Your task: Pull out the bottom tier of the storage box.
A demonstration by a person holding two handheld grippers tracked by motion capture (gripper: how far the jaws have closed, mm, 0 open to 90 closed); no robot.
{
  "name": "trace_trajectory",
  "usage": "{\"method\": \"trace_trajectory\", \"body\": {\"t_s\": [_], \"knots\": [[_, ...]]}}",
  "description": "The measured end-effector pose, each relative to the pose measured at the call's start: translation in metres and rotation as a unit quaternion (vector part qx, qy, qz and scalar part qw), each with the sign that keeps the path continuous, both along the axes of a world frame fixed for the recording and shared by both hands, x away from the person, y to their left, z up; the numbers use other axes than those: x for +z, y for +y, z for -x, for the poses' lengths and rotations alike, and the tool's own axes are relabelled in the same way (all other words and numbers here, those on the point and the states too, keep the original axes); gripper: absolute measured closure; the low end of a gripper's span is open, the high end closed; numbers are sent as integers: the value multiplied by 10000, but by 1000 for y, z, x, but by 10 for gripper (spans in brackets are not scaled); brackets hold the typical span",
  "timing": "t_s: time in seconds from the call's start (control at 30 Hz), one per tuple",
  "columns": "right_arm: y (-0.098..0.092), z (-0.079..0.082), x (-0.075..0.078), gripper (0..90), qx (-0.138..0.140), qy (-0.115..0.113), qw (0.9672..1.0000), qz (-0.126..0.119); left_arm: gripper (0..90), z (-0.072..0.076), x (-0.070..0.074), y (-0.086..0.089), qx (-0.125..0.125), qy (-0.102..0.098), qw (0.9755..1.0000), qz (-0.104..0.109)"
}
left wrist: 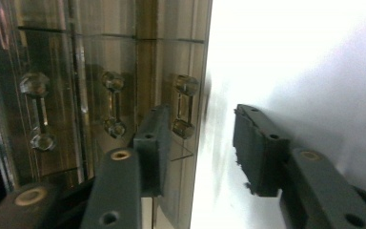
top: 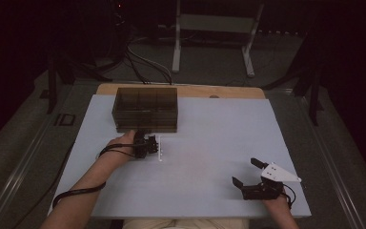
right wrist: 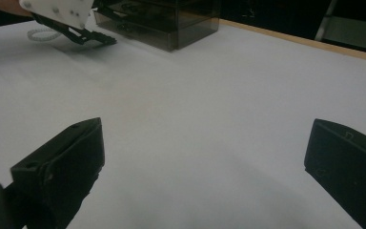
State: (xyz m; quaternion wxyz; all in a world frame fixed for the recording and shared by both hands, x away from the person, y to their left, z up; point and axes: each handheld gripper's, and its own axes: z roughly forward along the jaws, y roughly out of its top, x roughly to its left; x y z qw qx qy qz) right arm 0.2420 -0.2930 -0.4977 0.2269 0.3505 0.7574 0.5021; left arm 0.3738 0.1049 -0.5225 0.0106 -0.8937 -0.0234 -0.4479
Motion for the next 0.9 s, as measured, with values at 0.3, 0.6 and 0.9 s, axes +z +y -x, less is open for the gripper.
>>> {"method": "trace_trajectory", "body": {"t_s": [0.3, 0.6, 0.9], "knots": [[0, 0, 0, 0, -4, -3, 10000, -10, 438, -1, 16, 10, -23, 339, 9986, 410], [1, 0, 0, 0, 20, 13, 10000, 18, 306, -4, 26, 24, 193, 757, 9950, 616], [2, 0, -1, 0, 27, 16, 10000, 21, 165, -8, 35, 30, 433, 1009, 9908, 785]]}}
